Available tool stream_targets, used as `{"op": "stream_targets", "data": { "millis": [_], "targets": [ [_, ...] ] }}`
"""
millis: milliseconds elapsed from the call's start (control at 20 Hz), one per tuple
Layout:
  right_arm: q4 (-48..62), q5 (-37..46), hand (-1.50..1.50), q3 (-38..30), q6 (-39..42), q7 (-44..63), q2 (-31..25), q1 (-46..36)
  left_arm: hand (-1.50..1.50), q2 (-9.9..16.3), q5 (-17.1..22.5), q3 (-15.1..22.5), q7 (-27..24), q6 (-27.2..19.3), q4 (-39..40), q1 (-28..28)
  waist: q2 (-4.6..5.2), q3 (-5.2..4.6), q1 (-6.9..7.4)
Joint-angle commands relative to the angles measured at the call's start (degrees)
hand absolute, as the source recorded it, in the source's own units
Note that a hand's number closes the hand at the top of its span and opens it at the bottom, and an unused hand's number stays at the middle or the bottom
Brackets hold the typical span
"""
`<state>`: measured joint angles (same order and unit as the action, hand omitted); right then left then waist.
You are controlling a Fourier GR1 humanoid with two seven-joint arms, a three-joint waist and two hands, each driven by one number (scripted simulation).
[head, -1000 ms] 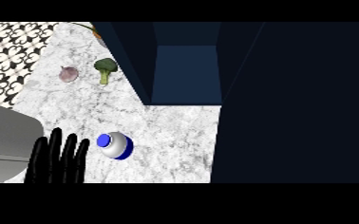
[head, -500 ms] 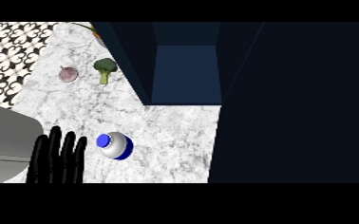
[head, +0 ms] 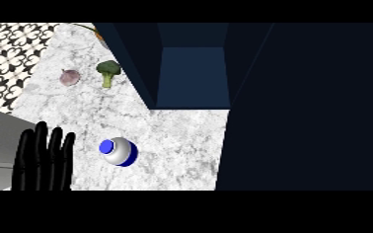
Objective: Pick up the bottled water, place it into the cabinet and close the cabinet
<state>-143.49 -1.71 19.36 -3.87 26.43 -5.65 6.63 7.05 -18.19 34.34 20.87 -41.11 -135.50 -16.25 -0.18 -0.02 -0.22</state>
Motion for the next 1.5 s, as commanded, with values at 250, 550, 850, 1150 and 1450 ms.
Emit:
{"op": "stream_targets", "data": {
  "millis": [250,550,850,1150,1450],
  "targets": [
    [-9.0,0.2,-1.5,0.2,-1.3,4.8,-1.1,1.2,-1.5,3.0,13.9,-13.9,-6.5,4.0,6.2,1.0,0.1,-0.07,-0.06],
    [-11.9,4.1,-1.5,4.8,-3.0,6.8,-1.5,1.2,-1.5,0.3,18.9,-16.0,-15.7,5.9,17.0,-0.2,-0.01,-0.09,-0.24],
    [-10.5,3.3,-1.5,4.6,-3.3,5.2,-2.4,0.4,-1.5,0.3,26.0,-22.1,-26.2,12.6,28.3,-0.2,0.0,-0.07,-0.24],
    [-8.6,4.4,-1.5,4.6,-4.8,5.4,-2.8,-1.1,-1.5,-3.1,28.4,-22.6,-36.2,16.3,37.0,-1.9,0.05,-0.06,0.05],
    [-13.9,0.6,-1.5,2.6,-3.4,6.5,-6.6,2.2,-1.5,-5.6,31.4,-26.5,-44.7,19.9,50.0,0.5,-0.01,-0.05,-0.65]
  ]
}}
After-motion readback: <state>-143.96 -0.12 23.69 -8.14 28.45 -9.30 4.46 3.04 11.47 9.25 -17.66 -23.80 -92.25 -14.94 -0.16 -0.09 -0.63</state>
